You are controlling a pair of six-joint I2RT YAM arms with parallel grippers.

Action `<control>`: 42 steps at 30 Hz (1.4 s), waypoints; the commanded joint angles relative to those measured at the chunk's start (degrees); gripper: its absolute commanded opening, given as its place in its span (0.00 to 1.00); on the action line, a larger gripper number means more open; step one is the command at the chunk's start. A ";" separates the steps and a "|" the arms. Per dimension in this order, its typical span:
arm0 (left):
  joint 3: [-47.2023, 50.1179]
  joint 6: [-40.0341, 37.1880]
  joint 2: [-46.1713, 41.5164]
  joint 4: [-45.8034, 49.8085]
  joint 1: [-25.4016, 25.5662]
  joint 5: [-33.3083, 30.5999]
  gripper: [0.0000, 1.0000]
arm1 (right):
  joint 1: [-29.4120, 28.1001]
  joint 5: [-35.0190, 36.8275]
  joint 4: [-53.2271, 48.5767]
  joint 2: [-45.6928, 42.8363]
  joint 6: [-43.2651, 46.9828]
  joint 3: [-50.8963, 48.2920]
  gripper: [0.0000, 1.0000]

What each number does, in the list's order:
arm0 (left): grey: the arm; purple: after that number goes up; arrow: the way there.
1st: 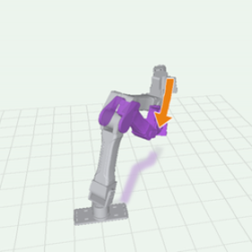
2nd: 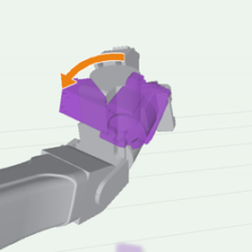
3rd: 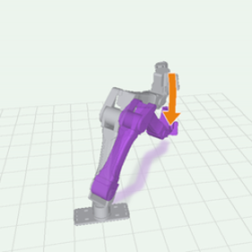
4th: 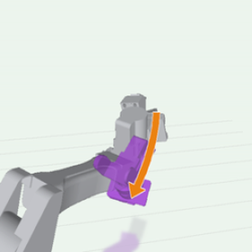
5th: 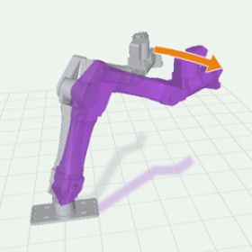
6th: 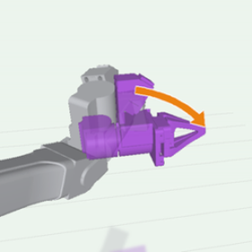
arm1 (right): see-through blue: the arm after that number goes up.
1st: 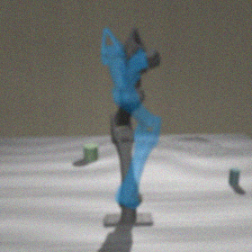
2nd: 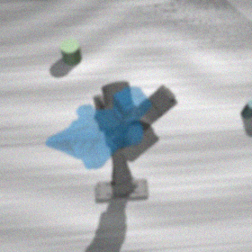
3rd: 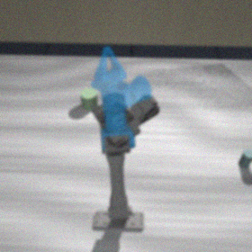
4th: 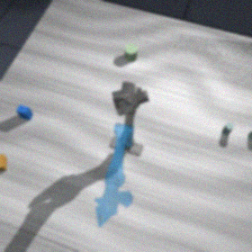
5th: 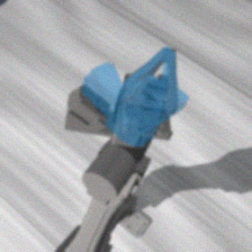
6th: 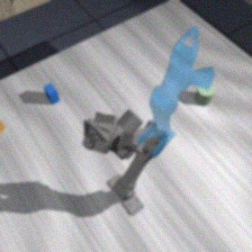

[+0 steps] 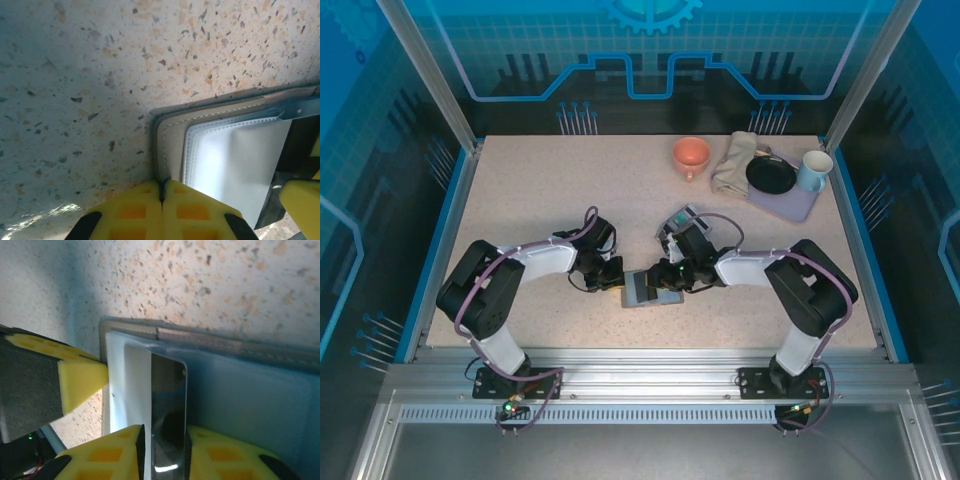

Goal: Put the credit cards into the card holder
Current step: Insert the credit card into the card slot.

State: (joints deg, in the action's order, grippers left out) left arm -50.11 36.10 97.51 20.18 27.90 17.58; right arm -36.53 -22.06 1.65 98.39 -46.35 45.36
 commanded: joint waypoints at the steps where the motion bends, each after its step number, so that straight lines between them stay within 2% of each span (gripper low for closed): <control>1: 0.62 0.66 3.09 -0.68 0.69 0.17 0.00 | -0.73 3.93 -11.38 -2.37 4.17 1.89 0.31; 4: 0.71 0.65 3.25 -0.73 0.74 0.17 0.00 | -0.72 4.49 -12.99 -3.09 4.86 2.54 0.30; 9: 0.47 0.57 3.29 -0.94 0.75 0.83 0.00 | -0.73 0.67 -10.71 -1.78 4.87 3.17 0.16; 15: 0.14 0.78 3.75 -1.20 0.77 1.75 0.00 | -1.60 -2.67 -8.54 1.96 4.38 4.72 0.10; 26: -0.01 0.81 3.87 -1.48 0.96 1.84 0.00 | -2.88 -5.43 -7.91 4.68 4.27 8.52 0.10; 28: -0.29 0.45 3.84 -0.45 1.02 1.28 0.00 | -2.99 -0.83 -12.37 2.12 5.47 9.01 0.11; 30: -0.03 0.28 3.35 -0.23 0.97 0.80 0.00 | -2.93 4.47 -17.15 -1.76 7.07 9.54 0.17; 33: 0.38 0.33 3.21 -0.44 0.95 0.78 0.00 | -2.70 9.03 -25.12 -1.39 10.63 12.92 0.19; 38: -0.14 0.36 3.53 -0.53 1.00 1.24 0.00 | -2.80 6.59 -24.01 1.30 10.19 12.73 0.24; 42: -0.17 0.17 3.72 -0.52 1.02 1.27 0.00 | -3.10 5.15 -22.78 3.11 9.62 13.40 0.23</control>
State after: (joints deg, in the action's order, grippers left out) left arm -50.54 36.07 97.80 20.71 27.90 17.78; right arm -38.63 -16.36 -19.35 99.77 -37.21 57.84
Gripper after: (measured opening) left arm 0.045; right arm 0.231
